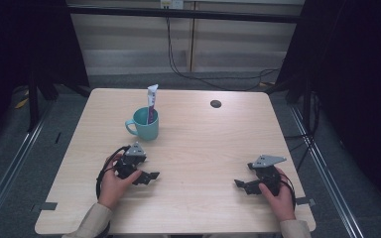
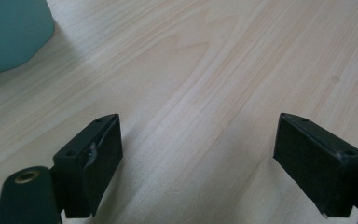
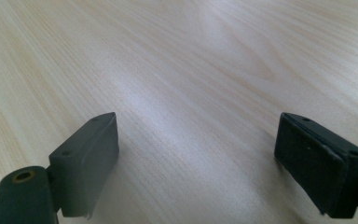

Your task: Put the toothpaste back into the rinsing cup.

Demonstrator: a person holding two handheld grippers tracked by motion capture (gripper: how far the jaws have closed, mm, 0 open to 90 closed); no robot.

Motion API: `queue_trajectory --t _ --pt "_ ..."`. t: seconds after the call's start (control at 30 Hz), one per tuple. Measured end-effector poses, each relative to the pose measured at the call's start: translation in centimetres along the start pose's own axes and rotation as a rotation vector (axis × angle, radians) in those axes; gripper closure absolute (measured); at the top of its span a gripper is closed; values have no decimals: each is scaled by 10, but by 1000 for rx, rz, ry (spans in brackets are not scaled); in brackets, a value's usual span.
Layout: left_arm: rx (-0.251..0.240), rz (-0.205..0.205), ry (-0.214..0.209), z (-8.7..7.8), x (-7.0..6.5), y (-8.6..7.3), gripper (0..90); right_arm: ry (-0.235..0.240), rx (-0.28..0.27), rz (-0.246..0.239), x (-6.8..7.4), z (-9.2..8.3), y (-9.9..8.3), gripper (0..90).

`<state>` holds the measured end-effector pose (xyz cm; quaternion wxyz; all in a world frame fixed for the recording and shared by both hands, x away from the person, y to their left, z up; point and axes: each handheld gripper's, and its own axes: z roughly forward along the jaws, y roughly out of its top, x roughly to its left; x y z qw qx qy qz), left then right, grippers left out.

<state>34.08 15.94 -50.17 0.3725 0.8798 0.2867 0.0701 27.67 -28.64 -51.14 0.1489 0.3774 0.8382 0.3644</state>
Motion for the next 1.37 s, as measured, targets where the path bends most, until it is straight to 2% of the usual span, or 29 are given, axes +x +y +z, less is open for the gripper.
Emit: queue_trajectory --t 0.07,0.2,0.27,0.3,0.33,0.53,1.37 --pt "6 15 13 1 -1 -2 152 0 -1 -2 0 0 0 132" --pt "-3 12 16 2 0 -3 152 0 0 -1 0 0 0 132" --pt "-2 38 25 2 -1 -4 152 0 0 -1 0 0 0 132" --pt "-2 38 25 2 -1 -4 151 0 0 0 0 0 0 132" --pt "-4 58 36 2 -2 -5 151 0 0 -1 0 0 0 132" --pt "-35 53 38 1 -1 -10 145 0 0 -1 0 0 0 132" --pt "-29 59 33 2 -1 -9 116 0 0 -1 0 0 0 132"
